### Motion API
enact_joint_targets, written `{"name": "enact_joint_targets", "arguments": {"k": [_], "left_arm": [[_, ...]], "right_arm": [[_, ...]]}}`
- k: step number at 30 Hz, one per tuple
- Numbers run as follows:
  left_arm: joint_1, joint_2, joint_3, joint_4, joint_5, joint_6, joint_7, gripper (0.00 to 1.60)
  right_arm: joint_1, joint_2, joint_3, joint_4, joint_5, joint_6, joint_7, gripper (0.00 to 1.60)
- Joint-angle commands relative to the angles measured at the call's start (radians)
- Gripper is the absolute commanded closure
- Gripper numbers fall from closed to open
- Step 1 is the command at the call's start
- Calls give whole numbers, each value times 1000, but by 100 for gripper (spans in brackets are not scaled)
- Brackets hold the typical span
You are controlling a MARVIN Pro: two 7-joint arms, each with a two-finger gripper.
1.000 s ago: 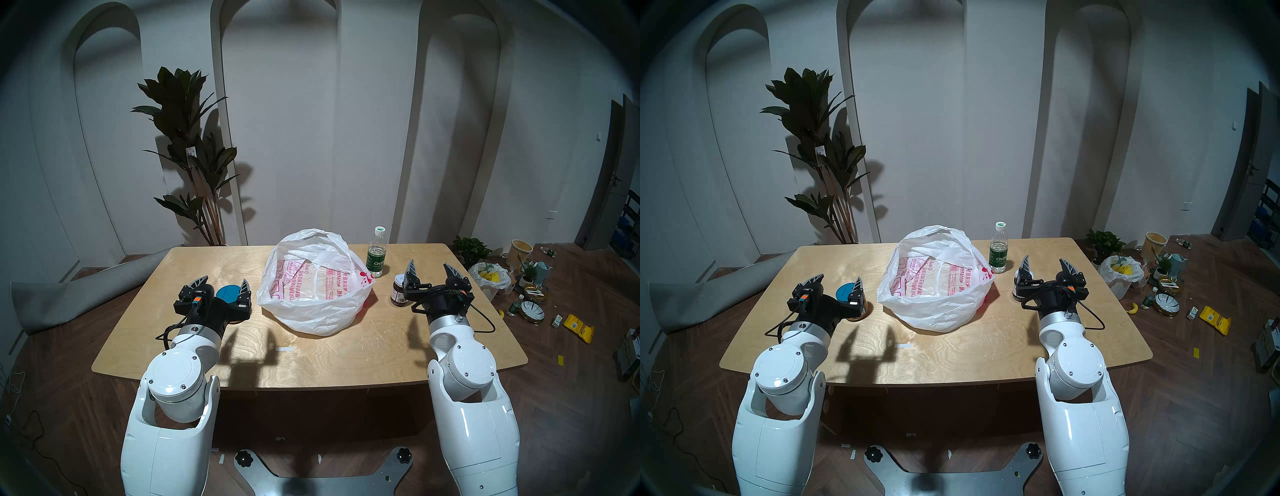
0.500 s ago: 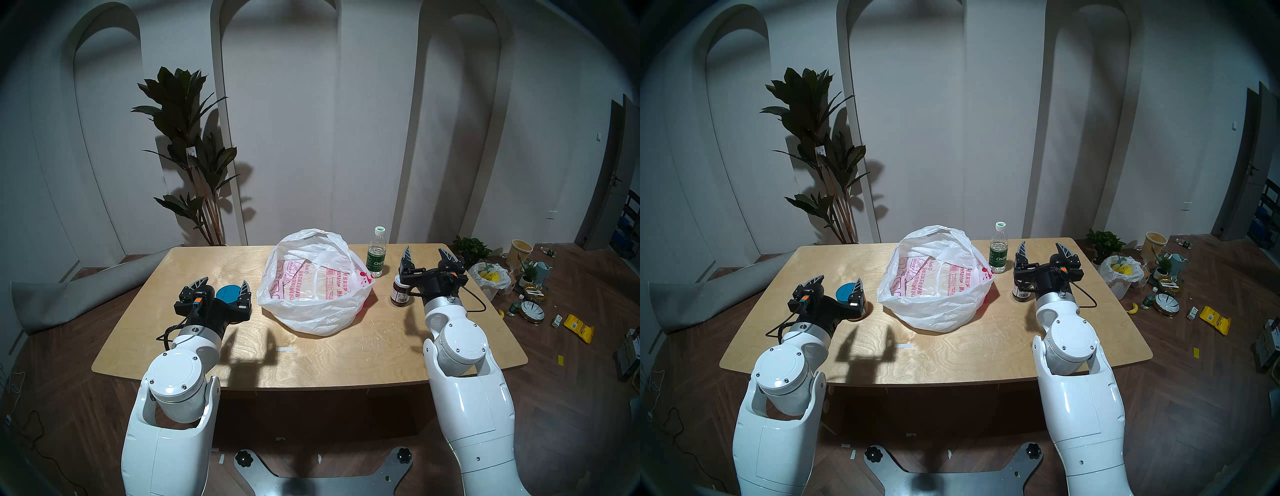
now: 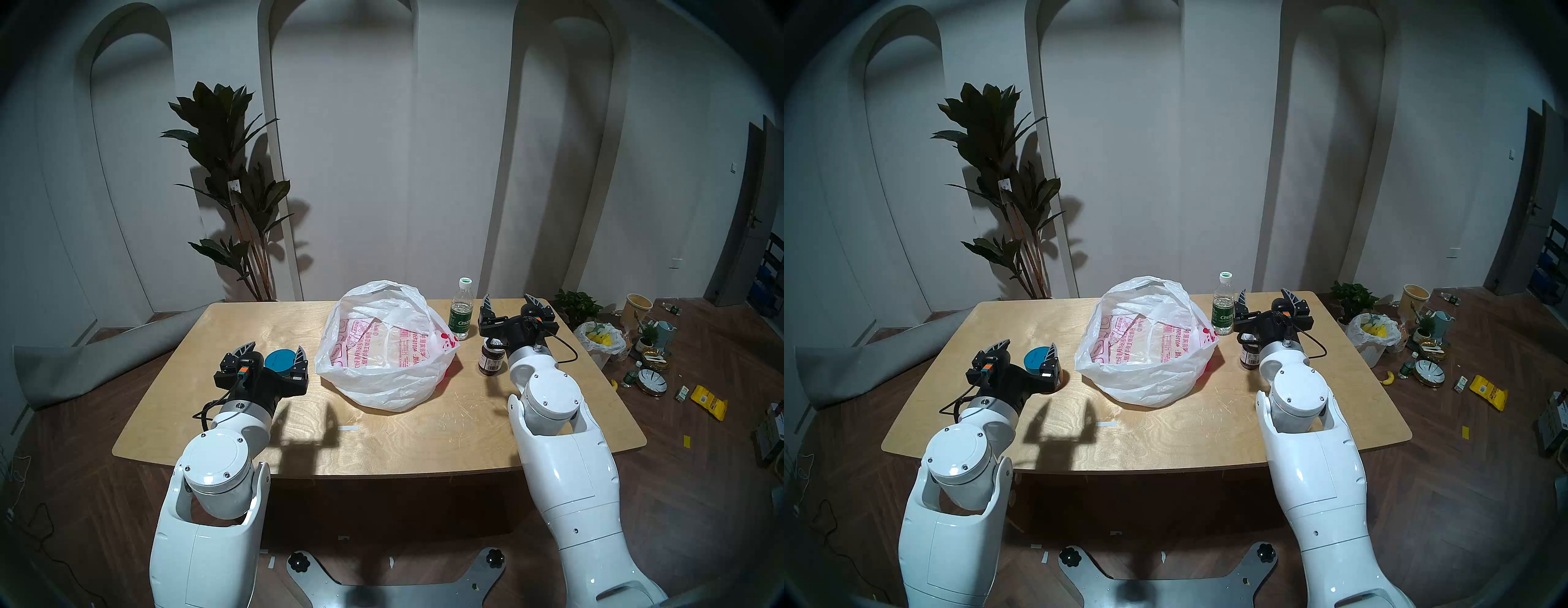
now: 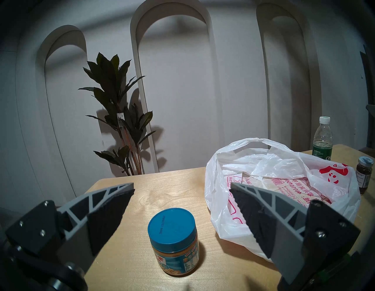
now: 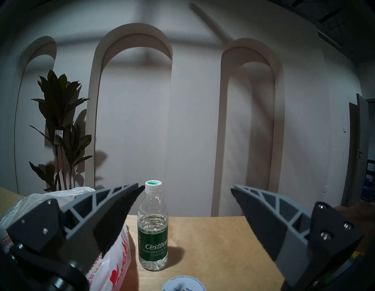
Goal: Bag the groceries: heavy items first, fragile items on top
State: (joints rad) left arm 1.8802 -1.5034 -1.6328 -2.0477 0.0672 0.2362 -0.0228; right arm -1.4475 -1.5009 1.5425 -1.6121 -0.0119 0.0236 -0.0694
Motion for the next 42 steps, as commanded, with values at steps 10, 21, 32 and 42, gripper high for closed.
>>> {"name": "enact_joint_targets", "arguments": {"k": [10,21,32,42], "left_arm": [[-10,-1,1,-8,2,-4,0,0],[-11,-1,1,-3,5,-5,0,0],[-12,-1,1,1,8,-5,-1,0],[-13,-1,1,2,10,-5,-1,0]], "right_arm": [[197,-24,-34,33,-26,30,-4,0],[295,-33,-47,171,-47,72,-10,0],[405,-38,-58,340,-67,121,-19,0],[473,-43,-59,463,-78,148,-28,0]]}}
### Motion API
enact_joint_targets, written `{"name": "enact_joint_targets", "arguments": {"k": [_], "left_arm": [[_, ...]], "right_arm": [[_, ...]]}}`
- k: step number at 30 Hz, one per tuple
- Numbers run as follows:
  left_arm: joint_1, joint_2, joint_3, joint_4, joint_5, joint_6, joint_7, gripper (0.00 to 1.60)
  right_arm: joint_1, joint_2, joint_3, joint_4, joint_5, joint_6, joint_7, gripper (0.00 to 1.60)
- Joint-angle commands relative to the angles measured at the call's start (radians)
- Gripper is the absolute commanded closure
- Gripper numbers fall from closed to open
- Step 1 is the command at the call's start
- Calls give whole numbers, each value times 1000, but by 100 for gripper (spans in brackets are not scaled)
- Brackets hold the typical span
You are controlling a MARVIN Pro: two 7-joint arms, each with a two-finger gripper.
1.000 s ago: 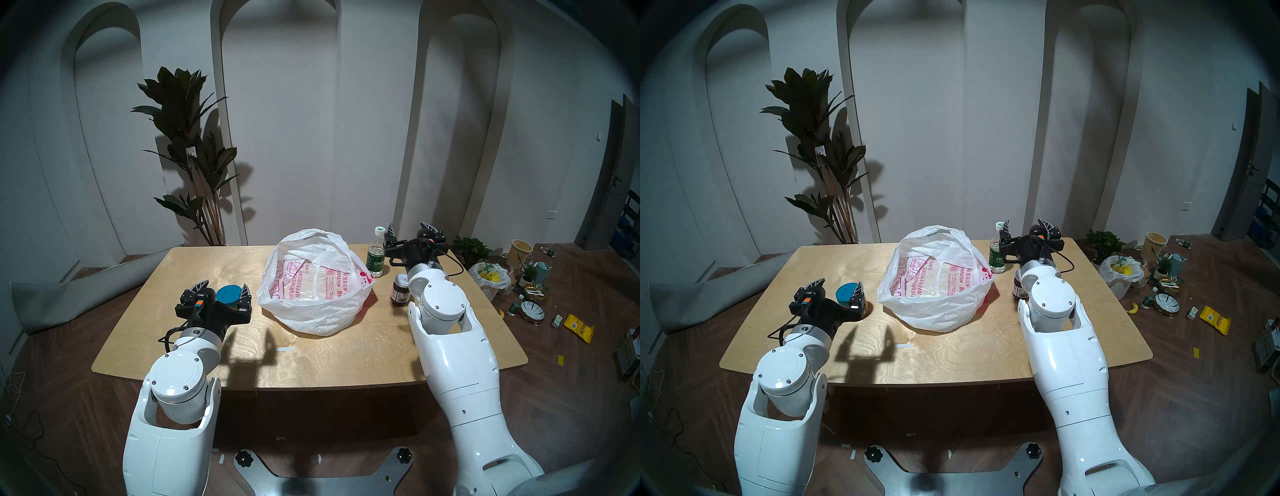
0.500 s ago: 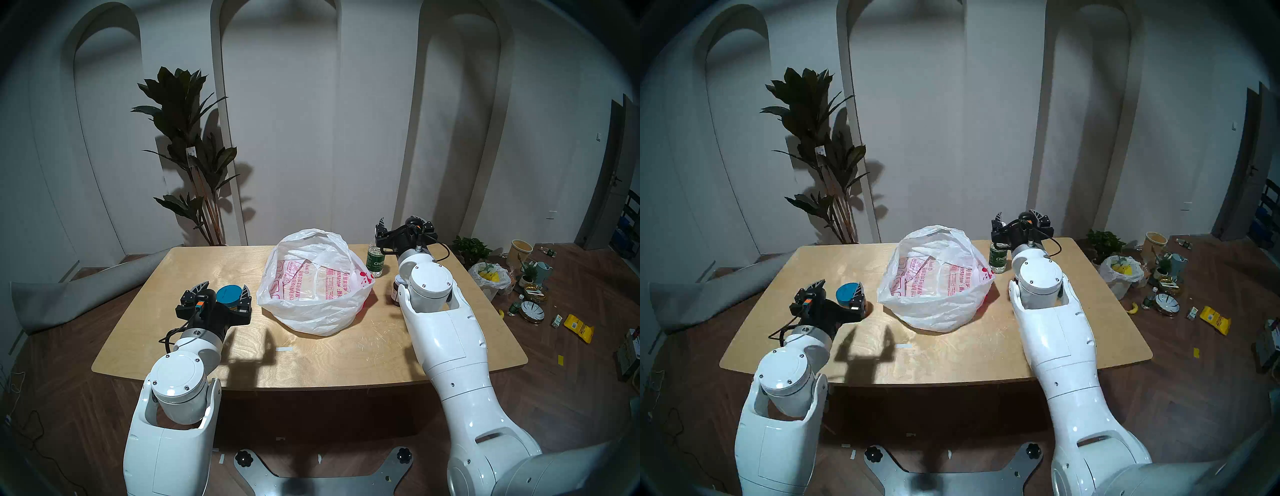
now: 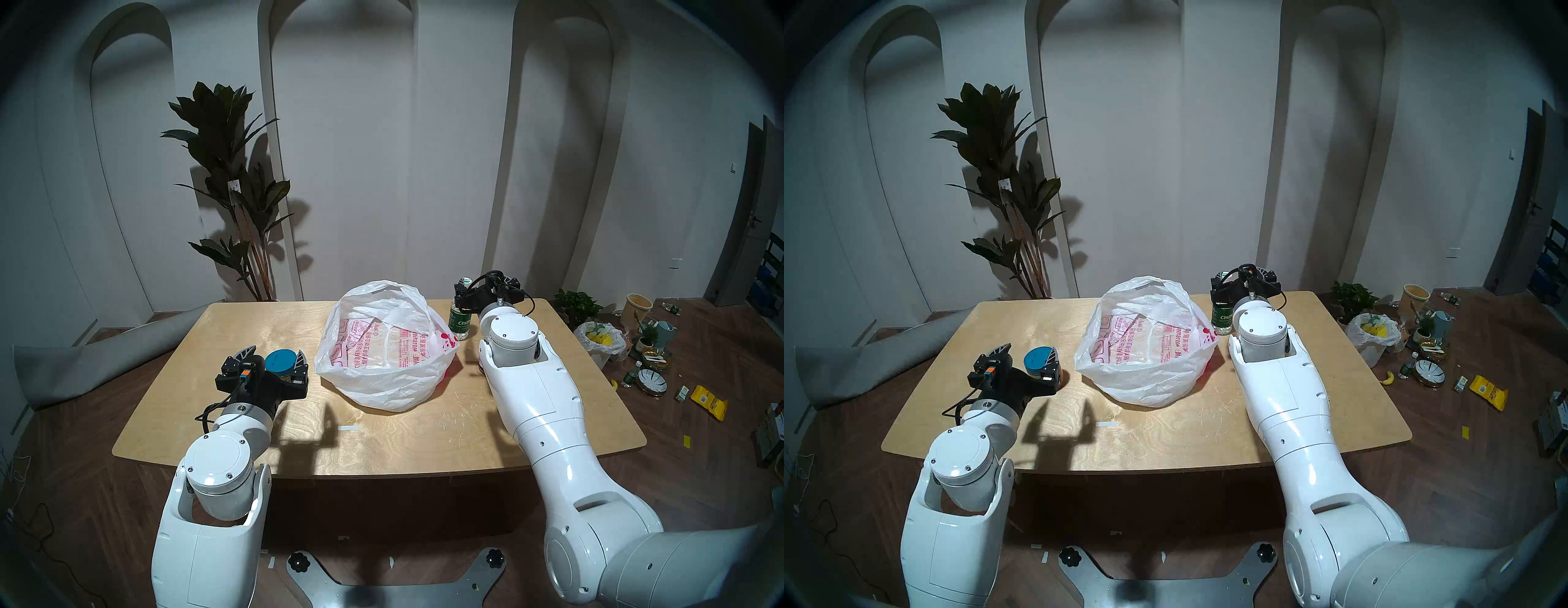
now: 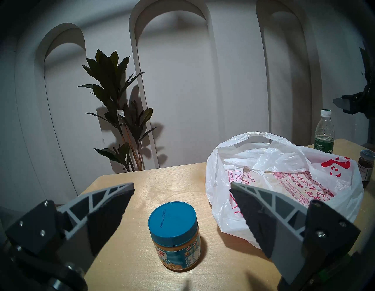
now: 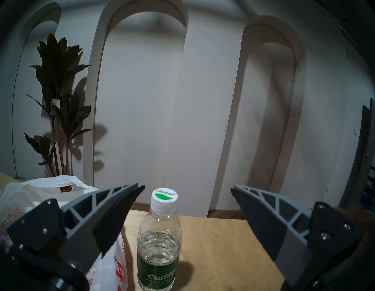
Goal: Bag the groceries: heavy items first, fragile items on top
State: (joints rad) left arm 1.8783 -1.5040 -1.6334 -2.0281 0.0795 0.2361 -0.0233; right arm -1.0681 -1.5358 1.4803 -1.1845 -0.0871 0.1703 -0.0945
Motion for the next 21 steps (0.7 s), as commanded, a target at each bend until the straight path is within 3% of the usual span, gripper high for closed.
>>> {"name": "enact_joint_targets", "arguments": {"k": [1,5,6,14,21], "left_arm": [[-12,-1,2,-18,-1,-5,0,0],[-12,-1,2,-17,0,-6,0,0],[-12,-1,2,-17,0,-6,0,0],[-13,-1,2,-18,1,-6,-1,0],[-15,-4,2,-32,-1,-9,-2,0]], "right_arm": [[102,-9,3,56,-5,5,-6,0],[164,-11,2,127,-8,23,-8,0],[136,-11,3,116,-9,15,-10,0],[221,-25,2,217,-11,37,-14,0],[271,-83,10,198,31,-2,21,0]]}}
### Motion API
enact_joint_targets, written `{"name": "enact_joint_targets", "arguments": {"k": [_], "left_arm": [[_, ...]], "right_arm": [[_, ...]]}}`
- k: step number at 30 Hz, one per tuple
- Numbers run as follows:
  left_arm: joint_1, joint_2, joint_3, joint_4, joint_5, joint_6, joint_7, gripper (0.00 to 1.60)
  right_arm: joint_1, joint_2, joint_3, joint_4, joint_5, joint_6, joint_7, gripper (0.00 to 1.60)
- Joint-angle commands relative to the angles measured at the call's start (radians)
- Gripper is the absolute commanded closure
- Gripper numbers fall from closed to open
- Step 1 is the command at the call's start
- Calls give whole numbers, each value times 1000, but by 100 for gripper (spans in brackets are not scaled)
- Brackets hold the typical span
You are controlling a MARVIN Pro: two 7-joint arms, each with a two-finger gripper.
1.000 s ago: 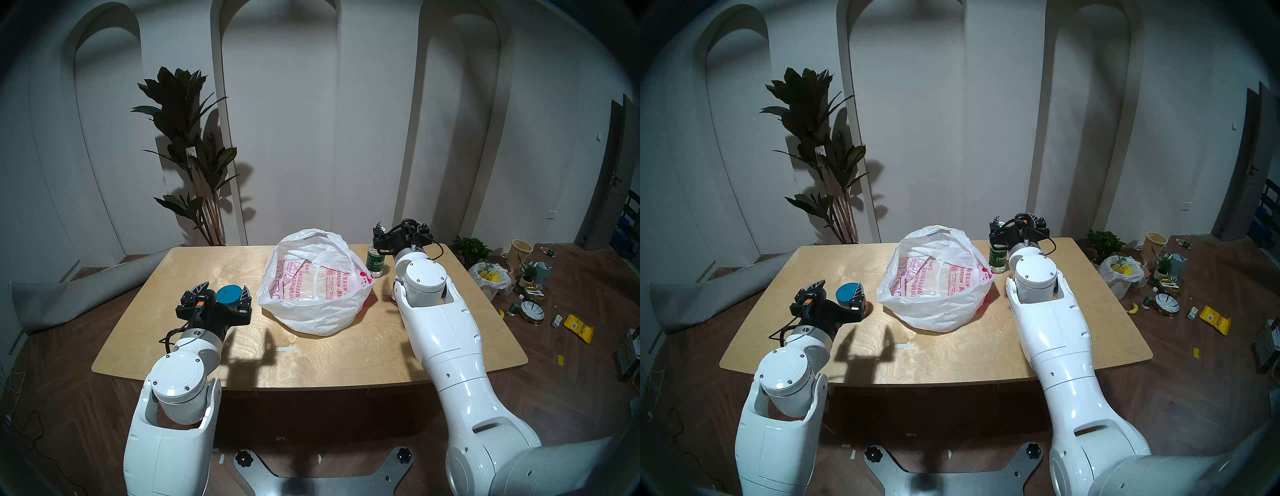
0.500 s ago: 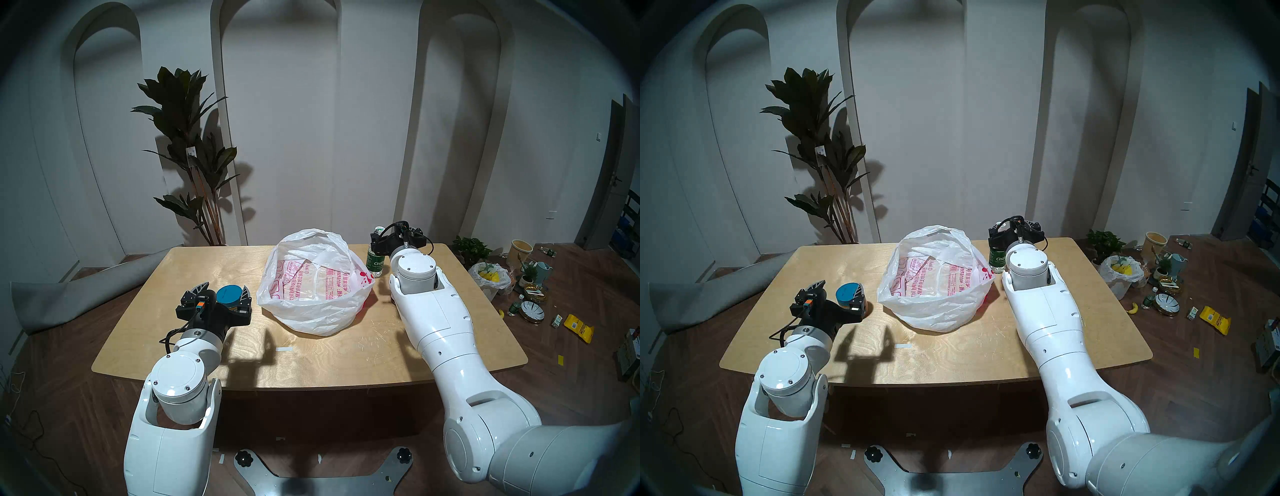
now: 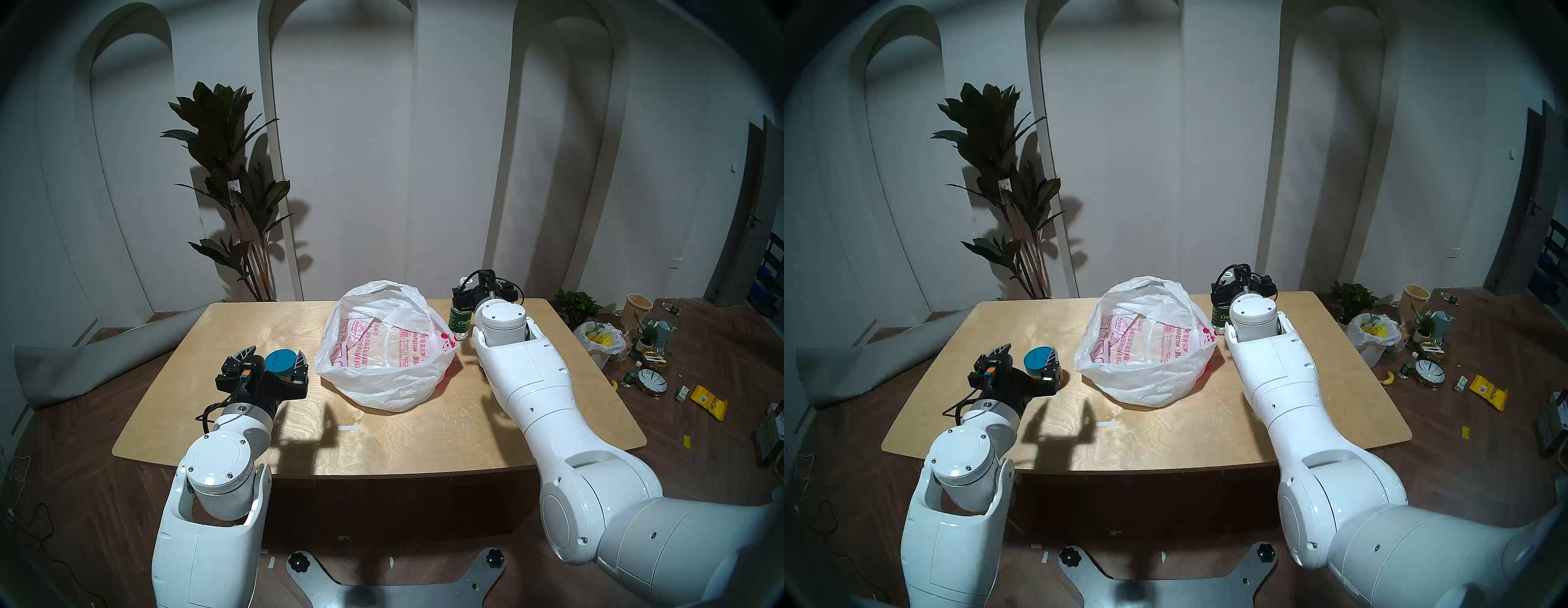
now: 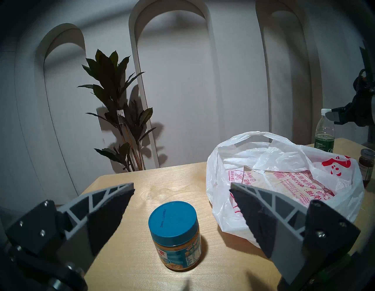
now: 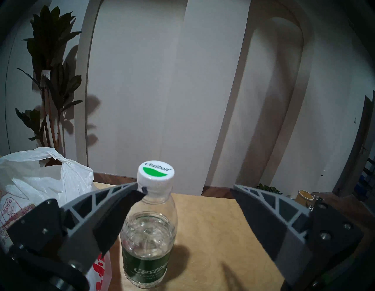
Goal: Bag the groceries: heavy items first, fragile items on top
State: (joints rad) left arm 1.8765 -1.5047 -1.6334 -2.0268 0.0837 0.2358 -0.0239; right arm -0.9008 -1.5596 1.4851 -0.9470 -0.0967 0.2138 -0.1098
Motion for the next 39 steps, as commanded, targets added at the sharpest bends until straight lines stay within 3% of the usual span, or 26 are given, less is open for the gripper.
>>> {"name": "enact_joint_targets", "arguments": {"k": [1,5,9,13,18,19,36,38,39], "left_arm": [[-12,-4,2,-35,-6,-9,-1,0],[-10,-6,2,-41,-8,-9,-2,0],[-5,-8,0,-50,-14,-8,-4,0],[-4,-8,0,-51,-17,-7,-4,0],[-4,-7,-1,-52,-22,-6,-4,0],[-4,-7,-1,-52,-24,-6,-4,0],[-2,-5,-1,-54,-28,-5,-4,0],[-2,-5,-1,-54,-28,-5,-4,0],[-2,-5,-1,-54,-28,-5,-4,0]], "right_arm": [[119,-66,5,-32,52,-55,45,0],[121,-71,8,-31,77,-104,75,0],[171,-62,38,102,114,-188,98,0],[197,-55,44,172,117,-244,104,0],[232,-38,64,268,123,-271,101,0],[245,-31,64,321,121,-299,105,0],[305,-6,54,615,93,-469,93,0],[313,-6,54,637,92,-485,94,160],[313,-6,54,637,92,-485,94,160]]}}
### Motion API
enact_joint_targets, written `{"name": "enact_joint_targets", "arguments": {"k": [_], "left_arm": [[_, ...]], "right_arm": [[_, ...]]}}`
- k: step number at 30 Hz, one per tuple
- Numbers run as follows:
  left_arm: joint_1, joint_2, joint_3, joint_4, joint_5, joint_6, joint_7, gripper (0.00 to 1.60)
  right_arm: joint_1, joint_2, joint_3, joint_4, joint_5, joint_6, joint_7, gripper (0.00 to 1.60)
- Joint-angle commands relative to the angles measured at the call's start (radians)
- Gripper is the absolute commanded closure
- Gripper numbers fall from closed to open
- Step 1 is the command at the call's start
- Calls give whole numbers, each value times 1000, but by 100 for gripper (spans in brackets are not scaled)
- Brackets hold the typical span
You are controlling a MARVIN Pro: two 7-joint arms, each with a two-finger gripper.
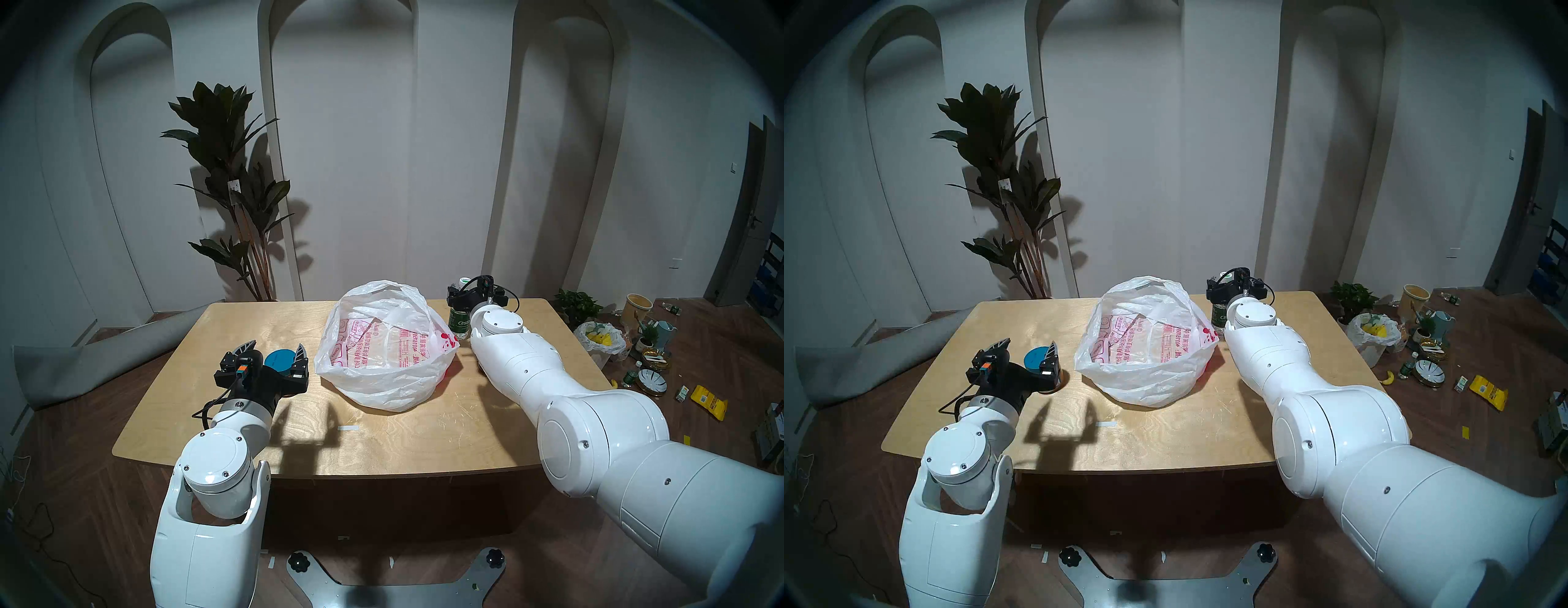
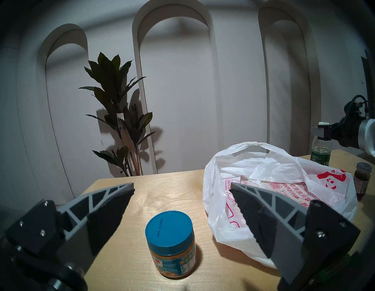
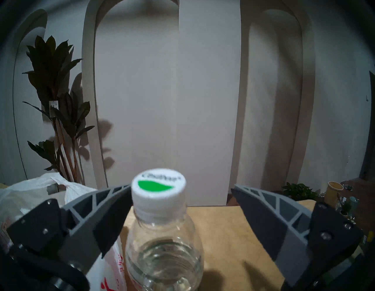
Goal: Bag the groceries: heavy items first, fragile items on top
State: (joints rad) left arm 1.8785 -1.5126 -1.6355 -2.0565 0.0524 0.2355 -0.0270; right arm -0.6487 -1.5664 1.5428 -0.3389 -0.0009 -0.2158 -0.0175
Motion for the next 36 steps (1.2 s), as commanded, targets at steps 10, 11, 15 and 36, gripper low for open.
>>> {"name": "enact_joint_targets", "arguments": {"k": [10,11,15,36], "left_arm": [[-4,4,1,-24,3,-5,-1,0],[-4,4,1,-24,3,-5,-1,0],[-4,5,2,-24,3,-5,0,0],[-6,5,2,-21,2,-5,0,0]], "right_arm": [[98,4,10,88,7,-122,7,160],[98,4,10,88,7,-122,7,160],[111,-1,22,91,17,-148,12,160],[137,-128,55,-64,85,-325,121,160]]}}
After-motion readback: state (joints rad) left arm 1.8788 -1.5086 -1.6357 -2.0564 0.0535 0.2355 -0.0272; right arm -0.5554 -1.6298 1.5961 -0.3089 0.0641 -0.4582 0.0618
